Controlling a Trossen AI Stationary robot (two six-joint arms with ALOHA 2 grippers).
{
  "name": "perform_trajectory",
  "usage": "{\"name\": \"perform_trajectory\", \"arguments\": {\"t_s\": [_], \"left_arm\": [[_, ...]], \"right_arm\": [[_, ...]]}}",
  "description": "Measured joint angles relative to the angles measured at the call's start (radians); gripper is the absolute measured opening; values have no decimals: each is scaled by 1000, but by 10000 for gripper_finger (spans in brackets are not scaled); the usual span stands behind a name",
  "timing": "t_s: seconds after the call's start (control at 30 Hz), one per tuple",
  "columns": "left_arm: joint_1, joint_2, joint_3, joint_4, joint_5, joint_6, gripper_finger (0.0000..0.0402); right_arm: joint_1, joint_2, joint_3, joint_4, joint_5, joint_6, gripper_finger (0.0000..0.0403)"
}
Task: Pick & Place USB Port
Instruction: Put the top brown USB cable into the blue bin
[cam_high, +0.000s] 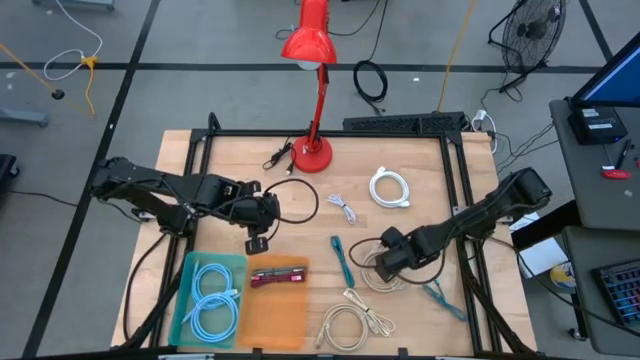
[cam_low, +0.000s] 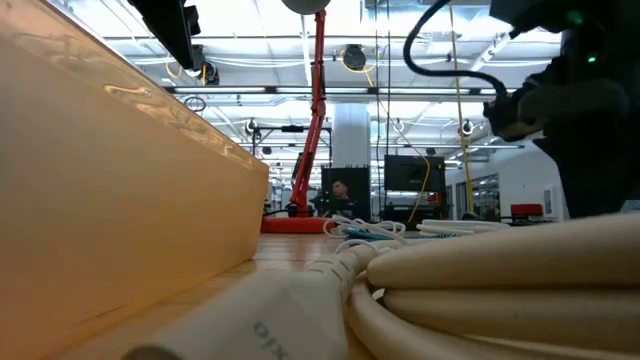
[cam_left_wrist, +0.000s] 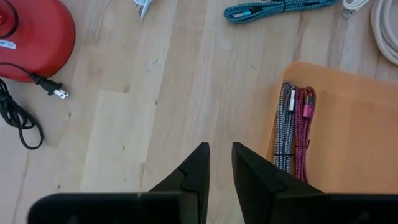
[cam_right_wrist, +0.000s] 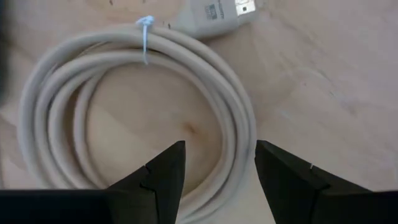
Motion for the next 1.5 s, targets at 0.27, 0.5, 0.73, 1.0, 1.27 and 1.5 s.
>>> {"name": "perform_trajectory", "arguments": {"t_s": [0.27,0.5,0.73,1.0,1.27,1.5], "left_arm": [[-8,0,0,0,1,-11,72],[-8,0,0,3,0,-17,72],[-8,0,0,7,0,-19,72],[-8,0,0,7,-27,-37,72],[1,0,0,-9,-89,-61,72],[73,-28,0,106,-187,-263,72]], "right_arm": [[-3,87,-8,19,-8,-7,182],[-12,118,-67,86,-56,75,137],[-58,64,-71,139,-72,26,27],[-140,-96,-23,73,-31,16,27],[-206,-244,110,141,81,-110,27],[-231,-274,230,328,254,-301,27]]}}
